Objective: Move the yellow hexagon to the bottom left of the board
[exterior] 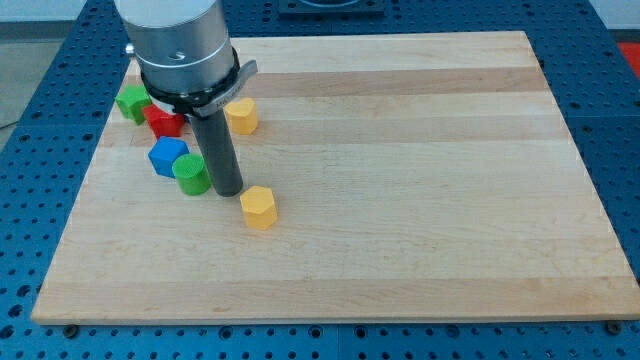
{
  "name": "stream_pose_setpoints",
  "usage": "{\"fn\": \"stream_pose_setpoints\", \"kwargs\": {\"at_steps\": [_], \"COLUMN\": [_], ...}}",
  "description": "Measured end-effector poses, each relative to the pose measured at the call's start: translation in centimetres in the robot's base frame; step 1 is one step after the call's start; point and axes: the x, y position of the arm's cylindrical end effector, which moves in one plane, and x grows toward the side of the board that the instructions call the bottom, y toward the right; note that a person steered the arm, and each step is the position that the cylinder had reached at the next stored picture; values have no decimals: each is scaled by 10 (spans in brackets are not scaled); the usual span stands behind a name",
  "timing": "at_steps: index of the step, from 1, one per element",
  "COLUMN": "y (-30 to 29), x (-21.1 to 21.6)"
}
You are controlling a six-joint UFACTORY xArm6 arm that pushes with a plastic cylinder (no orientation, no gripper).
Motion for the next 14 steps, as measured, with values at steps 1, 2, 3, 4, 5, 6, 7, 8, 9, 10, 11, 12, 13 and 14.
{"fn": "stream_pose_setpoints", "kwargs": {"at_steps": [1,2,3,4,5,6,7,8,9,10,11,12,13,14], "y": [46,68,6,-87,-84,-40,7,7,-48,-69,-7,37,21,-15], "x": [-8,11,27,33,28,23,28,52,87,93,93,115,148,148]}}
